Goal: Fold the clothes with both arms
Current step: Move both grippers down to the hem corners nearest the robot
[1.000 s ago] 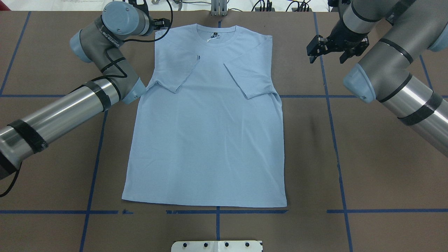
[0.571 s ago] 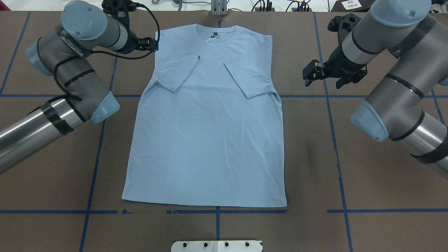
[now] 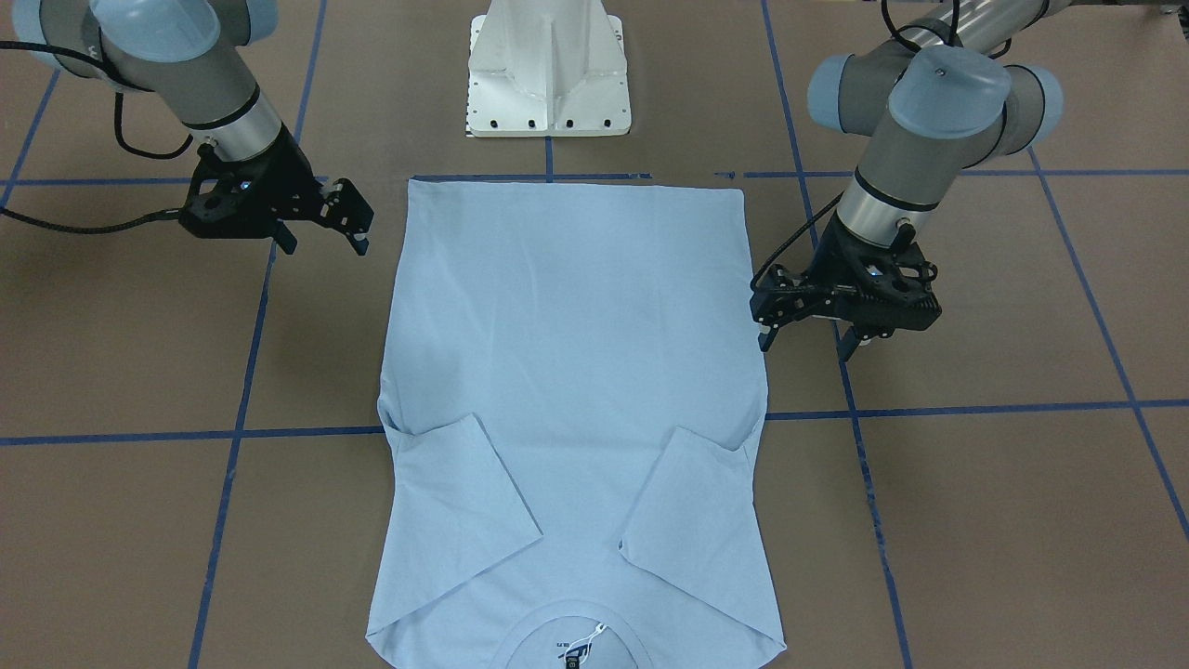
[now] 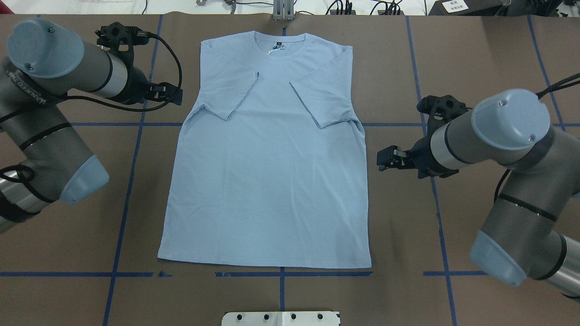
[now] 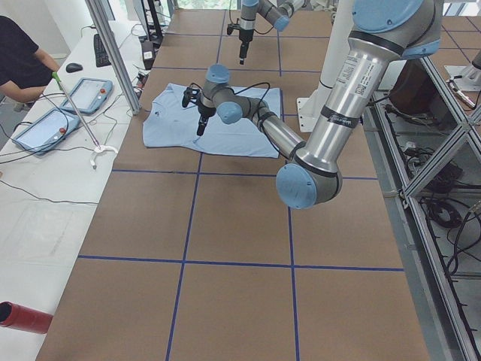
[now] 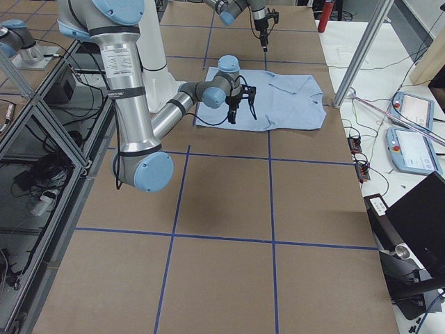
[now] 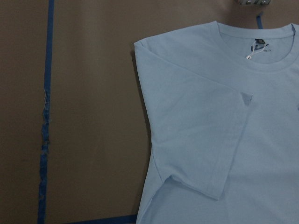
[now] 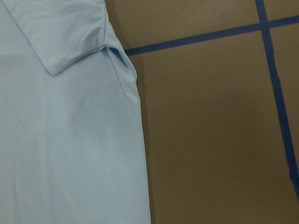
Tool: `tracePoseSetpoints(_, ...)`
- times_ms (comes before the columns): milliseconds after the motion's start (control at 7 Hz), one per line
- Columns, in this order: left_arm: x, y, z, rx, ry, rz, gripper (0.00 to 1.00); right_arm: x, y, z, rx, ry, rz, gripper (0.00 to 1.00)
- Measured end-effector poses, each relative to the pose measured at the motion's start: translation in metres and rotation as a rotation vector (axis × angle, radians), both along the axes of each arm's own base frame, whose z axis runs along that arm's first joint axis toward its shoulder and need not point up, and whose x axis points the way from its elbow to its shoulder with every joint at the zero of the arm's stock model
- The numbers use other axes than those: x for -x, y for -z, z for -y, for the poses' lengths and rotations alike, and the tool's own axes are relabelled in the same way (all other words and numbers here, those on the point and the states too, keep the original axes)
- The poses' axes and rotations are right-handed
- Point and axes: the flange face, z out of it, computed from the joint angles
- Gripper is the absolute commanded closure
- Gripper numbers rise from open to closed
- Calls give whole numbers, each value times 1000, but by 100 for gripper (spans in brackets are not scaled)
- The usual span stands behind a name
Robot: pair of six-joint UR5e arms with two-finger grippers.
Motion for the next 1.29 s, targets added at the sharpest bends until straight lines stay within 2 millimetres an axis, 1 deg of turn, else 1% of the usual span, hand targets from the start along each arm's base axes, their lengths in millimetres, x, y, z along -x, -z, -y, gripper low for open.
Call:
tracePoseSetpoints(143, 1, -5, -28, -7, -27, -14, 0, 21, -6, -30, -3, 23, -14, 0)
tracePoseSetpoints(286, -4, -4, -52, -22, -58, -31, 0, 45, -10, -63, -5, 44, -27, 0)
tracePoseSetpoints(429, -9, -2, -64, -29, -73, -39, 0, 71, -12, -97, 1, 52, -39, 0)
tracePoseSetpoints(571, -12, -2, -68, -34, -72, -40, 0, 90, -12, -126, 4, 56, -43, 0)
tracePoseSetpoints(714, -15, -2, -70, -39, -66, -36, 0, 103, -12, -147, 6, 76, -47, 0)
tracePoseSetpoints(857, -15, -2, -70, -41, -61, -32, 0, 113, -17, -160, 8, 95, -60, 1)
tracePoseSetpoints(1000, -16, -3, -70, -42, -60, -30, 0, 121, -25, -165, 9, 105, -79, 2)
tracePoseSetpoints(1143, -16, -4, -70, -41, -60, -28, 0, 126, -33, -165, 9, 108, -97, 7)
tracePoseSetpoints(1286, -17, -4, -70, -40, -60, -27, 0, 131, -36, -162, 8, 105, -104, 11)
